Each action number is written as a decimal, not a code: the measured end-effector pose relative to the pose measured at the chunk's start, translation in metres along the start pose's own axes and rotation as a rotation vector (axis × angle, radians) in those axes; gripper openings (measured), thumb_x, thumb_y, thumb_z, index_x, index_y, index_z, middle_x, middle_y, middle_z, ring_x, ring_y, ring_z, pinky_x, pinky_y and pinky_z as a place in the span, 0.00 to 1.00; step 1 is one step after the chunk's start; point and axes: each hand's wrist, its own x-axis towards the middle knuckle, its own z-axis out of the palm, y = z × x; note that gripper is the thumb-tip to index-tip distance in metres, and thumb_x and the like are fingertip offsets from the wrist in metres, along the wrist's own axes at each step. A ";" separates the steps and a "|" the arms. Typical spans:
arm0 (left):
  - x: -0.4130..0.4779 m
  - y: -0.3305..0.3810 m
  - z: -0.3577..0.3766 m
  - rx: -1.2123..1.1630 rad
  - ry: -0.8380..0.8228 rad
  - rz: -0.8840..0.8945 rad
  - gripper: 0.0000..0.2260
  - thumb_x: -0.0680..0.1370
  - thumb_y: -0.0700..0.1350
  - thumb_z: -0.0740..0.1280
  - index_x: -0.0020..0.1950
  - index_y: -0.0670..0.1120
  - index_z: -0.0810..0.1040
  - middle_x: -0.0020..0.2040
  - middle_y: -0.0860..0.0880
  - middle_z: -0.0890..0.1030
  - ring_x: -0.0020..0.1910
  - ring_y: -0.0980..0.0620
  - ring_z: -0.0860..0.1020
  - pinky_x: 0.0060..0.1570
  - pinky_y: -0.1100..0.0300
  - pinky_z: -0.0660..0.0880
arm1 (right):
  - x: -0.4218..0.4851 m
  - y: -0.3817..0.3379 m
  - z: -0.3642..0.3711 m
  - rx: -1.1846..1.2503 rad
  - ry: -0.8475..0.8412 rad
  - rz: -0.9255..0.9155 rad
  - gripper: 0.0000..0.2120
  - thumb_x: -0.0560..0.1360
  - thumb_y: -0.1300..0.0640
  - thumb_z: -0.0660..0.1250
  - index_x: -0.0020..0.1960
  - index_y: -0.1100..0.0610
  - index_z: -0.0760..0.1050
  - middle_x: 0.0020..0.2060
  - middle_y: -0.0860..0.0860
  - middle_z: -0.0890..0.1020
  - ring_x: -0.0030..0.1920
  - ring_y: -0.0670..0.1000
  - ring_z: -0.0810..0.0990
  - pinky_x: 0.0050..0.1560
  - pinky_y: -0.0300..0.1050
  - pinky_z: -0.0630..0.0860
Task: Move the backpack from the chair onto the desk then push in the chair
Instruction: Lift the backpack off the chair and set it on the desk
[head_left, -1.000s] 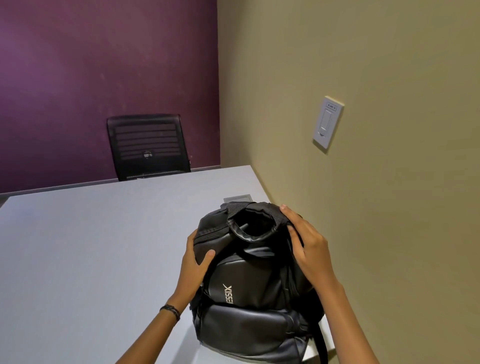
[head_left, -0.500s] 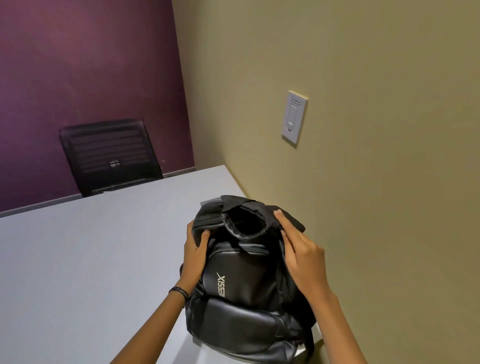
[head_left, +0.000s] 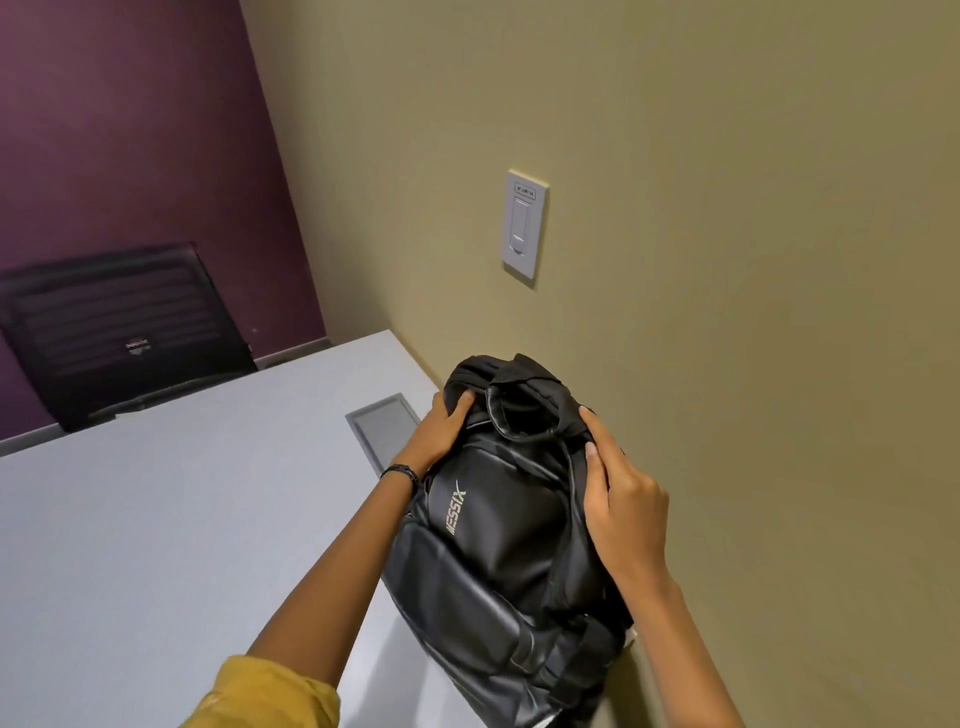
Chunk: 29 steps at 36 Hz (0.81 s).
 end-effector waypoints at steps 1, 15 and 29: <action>0.004 0.002 0.002 0.017 -0.022 -0.023 0.30 0.79 0.63 0.52 0.75 0.47 0.56 0.75 0.43 0.62 0.71 0.42 0.64 0.71 0.47 0.61 | 0.002 0.003 0.000 -0.013 0.004 0.020 0.17 0.75 0.64 0.61 0.63 0.58 0.75 0.22 0.48 0.61 0.20 0.52 0.58 0.23 0.42 0.58; -0.042 -0.025 0.079 0.326 0.364 0.489 0.32 0.79 0.62 0.52 0.76 0.54 0.39 0.78 0.50 0.36 0.76 0.48 0.36 0.74 0.56 0.31 | 0.009 0.041 0.016 -0.206 -0.022 -0.086 0.42 0.65 0.81 0.61 0.74 0.54 0.60 0.74 0.53 0.59 0.74 0.55 0.57 0.70 0.62 0.62; -0.020 -0.039 0.114 0.829 0.203 0.385 0.36 0.76 0.69 0.45 0.76 0.47 0.48 0.77 0.42 0.44 0.75 0.49 0.33 0.69 0.37 0.35 | 0.004 0.064 0.044 -0.239 -0.161 -0.012 0.32 0.74 0.51 0.54 0.76 0.51 0.48 0.76 0.50 0.53 0.76 0.51 0.48 0.72 0.62 0.51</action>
